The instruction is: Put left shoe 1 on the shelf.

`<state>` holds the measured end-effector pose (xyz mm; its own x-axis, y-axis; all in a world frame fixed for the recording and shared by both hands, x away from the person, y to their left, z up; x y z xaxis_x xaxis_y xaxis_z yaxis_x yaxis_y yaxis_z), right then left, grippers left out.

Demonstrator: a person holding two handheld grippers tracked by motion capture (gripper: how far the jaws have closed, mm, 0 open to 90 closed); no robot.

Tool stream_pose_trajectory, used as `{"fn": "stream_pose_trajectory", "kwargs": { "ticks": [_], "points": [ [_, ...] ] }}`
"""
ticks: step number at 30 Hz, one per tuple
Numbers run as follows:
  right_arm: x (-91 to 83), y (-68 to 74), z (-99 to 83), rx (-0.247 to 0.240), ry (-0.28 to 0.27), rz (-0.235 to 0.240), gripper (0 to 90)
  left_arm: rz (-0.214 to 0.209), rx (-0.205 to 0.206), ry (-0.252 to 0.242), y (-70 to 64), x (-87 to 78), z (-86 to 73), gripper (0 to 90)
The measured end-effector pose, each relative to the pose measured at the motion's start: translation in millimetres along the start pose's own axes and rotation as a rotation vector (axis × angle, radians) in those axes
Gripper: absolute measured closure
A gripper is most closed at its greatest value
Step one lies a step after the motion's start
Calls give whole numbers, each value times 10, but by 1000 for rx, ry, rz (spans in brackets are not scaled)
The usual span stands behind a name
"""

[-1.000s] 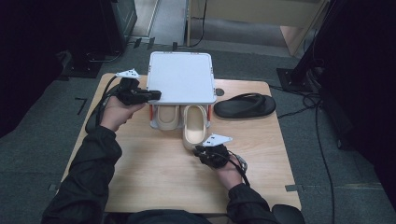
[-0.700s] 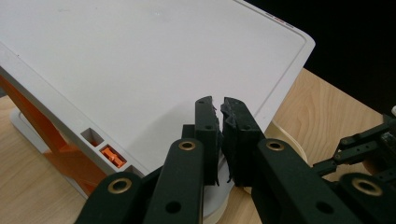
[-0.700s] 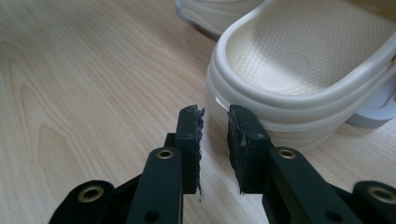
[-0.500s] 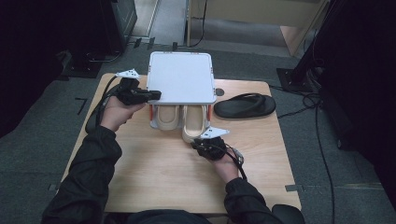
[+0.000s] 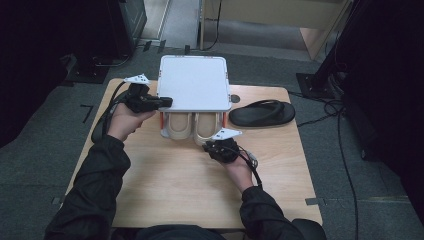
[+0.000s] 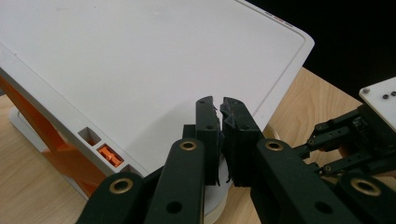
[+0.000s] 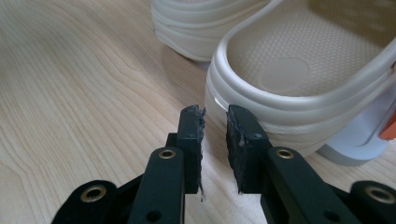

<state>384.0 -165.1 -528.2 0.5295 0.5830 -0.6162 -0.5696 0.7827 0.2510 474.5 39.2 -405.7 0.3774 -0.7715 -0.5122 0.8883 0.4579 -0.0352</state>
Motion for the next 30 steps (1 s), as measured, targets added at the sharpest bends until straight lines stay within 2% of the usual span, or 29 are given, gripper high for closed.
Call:
{"fn": "stream_pose_trajectory", "kwargs": {
  "ticks": [4, 12, 17, 23, 30],
  "points": [
    [26, -30, 50, 2, 14, -11, 749, 5, 0, 1, -7, 0, 1, 856],
    [97, -81, 93, 50, -13, 23, 720, 3, -2, -8, -17, -8, -10, 857],
    [127, -116, 125, 50, -8, 22, 712, 5, -6, -9, -24, -10, -10, 856],
    [143, -165, 146, 49, -5, 25, 682, 7, -13, -15, -23, -12, -13, 854],
    [114, -162, 150, 83, -4, 28, 666, 11, -18, -12, -44, -13, 2, 814]
  ]
}}
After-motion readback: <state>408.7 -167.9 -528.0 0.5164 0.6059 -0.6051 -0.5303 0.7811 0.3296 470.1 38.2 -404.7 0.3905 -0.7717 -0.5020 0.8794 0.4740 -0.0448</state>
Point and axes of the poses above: each handheld gripper's, and its own axes: x roughly forward along the jaws, z roughly out of its top, y roughly to its left, the point moved 7 cm from there along x, roughly forward along the jaws, and after that the axes turned 14 degrees about x, right-handed, at the moved point
